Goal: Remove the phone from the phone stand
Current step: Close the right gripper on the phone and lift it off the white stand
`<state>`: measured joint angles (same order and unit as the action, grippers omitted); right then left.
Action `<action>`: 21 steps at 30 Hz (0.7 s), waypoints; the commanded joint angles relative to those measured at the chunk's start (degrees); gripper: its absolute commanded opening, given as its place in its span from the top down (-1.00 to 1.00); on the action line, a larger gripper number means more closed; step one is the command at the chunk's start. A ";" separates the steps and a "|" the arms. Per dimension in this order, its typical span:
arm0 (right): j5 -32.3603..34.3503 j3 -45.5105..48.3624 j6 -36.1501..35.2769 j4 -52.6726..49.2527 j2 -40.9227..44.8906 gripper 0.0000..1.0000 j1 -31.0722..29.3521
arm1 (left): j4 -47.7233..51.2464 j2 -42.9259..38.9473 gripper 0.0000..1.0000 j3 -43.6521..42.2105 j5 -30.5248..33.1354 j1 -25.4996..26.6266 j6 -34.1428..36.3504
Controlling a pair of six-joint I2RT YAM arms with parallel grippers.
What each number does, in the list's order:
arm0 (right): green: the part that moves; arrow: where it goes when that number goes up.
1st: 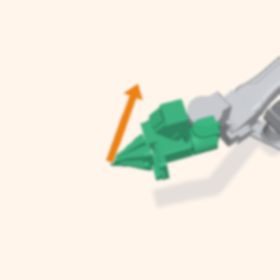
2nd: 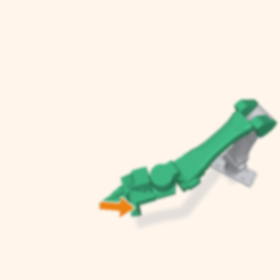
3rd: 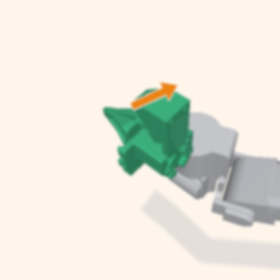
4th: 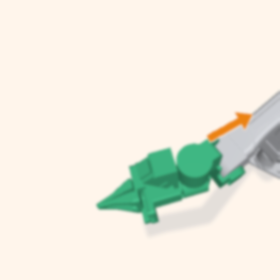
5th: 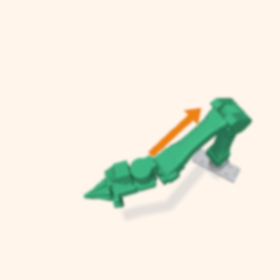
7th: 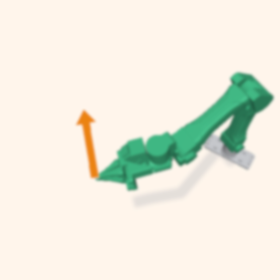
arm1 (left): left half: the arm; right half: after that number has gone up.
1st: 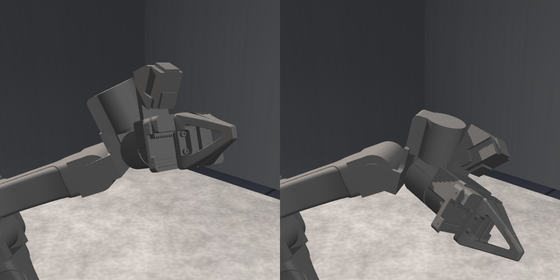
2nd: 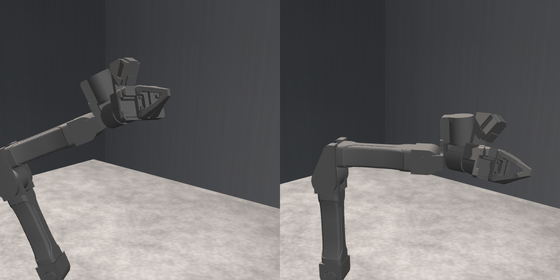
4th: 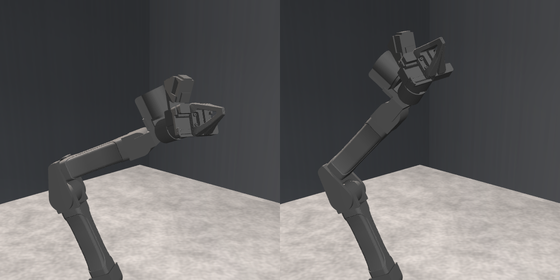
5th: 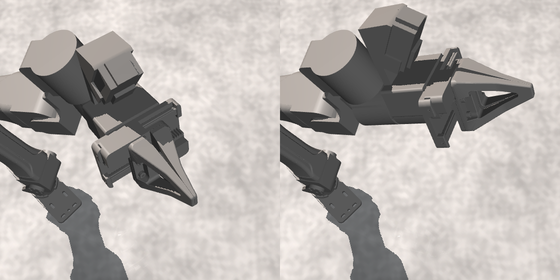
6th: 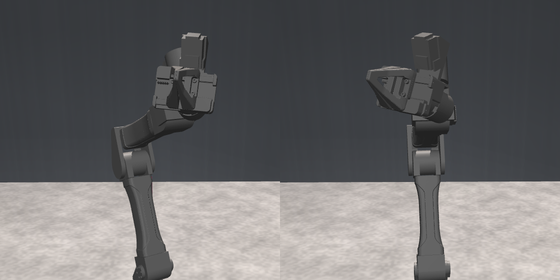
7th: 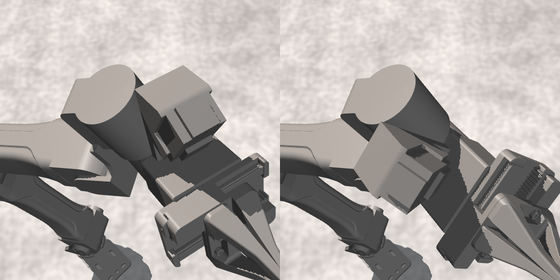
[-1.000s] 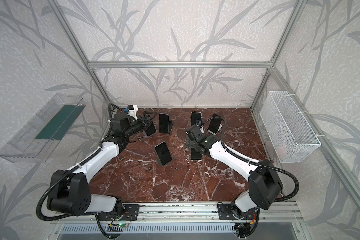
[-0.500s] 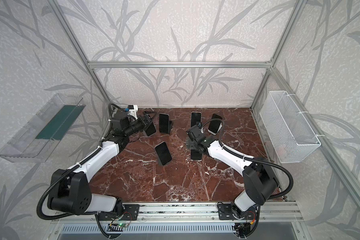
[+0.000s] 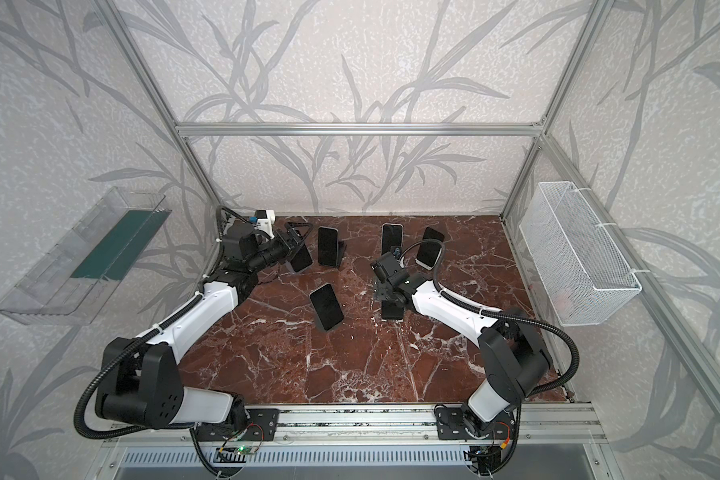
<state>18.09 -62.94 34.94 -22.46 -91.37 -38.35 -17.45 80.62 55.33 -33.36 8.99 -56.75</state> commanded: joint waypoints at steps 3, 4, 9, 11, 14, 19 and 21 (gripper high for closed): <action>-0.33 0.89 0.03 0.59 0.16 -0.46 0.20 | -1.44 0.30 -0.75 1.99 -1.57 -0.16 -1.24; -0.37 0.97 -0.01 0.66 0.27 -0.45 0.19 | -1.68 0.25 -0.75 1.93 -1.60 -0.20 -1.43; -1.16 1.44 -0.79 0.66 2.50 -0.38 0.20 | -2.30 -0.18 -0.75 1.84 -1.83 -0.21 -1.95; -1.23 1.55 -1.29 0.83 3.90 -0.35 0.20 | -2.65 -0.36 -0.75 1.75 -1.96 -0.20 -2.18; -1.83 1.01 -2.64 0.44 5.97 -0.32 0.15 | -2.93 -0.55 -0.75 1.71 -2.10 -0.15 -2.35; -2.53 -0.61 -5.46 -1.32 9.02 -0.26 0.20 | -3.62 -0.73 -0.76 1.71 -2.54 -0.14 -3.10; -2.49 -1.20 -6.47 -2.92 10.39 -0.25 0.19 | -4.07 -0.71 -0.76 1.63 -2.83 -0.16 -3.75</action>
<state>15.81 -61.84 30.92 -23.18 -84.27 -38.20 -18.96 80.73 55.37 -34.76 8.99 -59.09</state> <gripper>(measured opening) 0.743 0.878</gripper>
